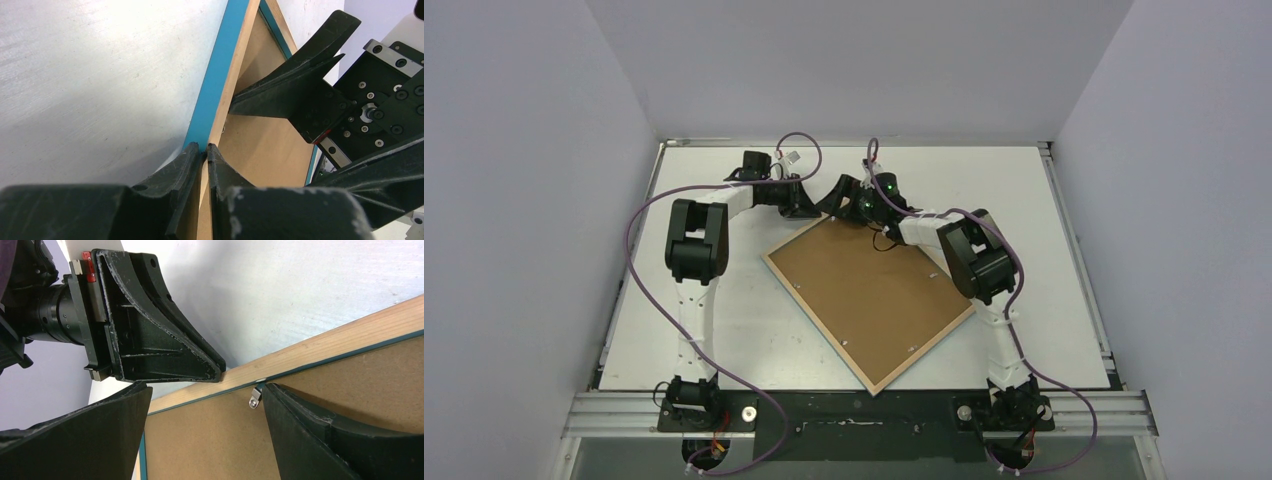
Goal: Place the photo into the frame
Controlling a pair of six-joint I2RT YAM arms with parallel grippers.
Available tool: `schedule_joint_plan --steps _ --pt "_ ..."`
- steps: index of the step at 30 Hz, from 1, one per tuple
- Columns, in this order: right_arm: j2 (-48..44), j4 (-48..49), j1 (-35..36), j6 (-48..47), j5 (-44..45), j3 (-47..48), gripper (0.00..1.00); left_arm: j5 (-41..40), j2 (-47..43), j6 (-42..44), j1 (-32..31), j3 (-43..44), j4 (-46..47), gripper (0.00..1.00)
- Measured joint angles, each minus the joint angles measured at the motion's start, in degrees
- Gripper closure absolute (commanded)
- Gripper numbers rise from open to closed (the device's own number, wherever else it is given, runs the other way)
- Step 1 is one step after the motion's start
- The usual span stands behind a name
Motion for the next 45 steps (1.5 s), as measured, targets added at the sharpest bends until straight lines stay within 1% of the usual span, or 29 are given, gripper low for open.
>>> schedule_joint_plan --steps 15,23,29,38,45 --pt "0.1 -0.1 0.7 0.6 -0.5 0.2 0.16 0.0 0.0 1.5 0.0 0.0 -0.9 0.92" --pt "2.1 1.2 -0.4 0.7 -6.8 2.0 0.16 0.2 0.0 2.6 0.2 0.2 -1.9 0.92" --pt "3.3 0.7 -1.3 -1.6 -11.2 3.7 0.16 0.2 0.0 3.5 0.3 0.5 -2.6 0.92" --pt "3.8 -1.7 -1.5 -5.4 -13.9 5.6 0.17 0.2 0.0 4.5 0.3 0.7 -3.3 0.93" --pt "4.5 -3.6 -1.5 -6.6 -15.4 7.4 0.16 0.2 0.0 4.9 0.3 0.8 -3.6 0.94"
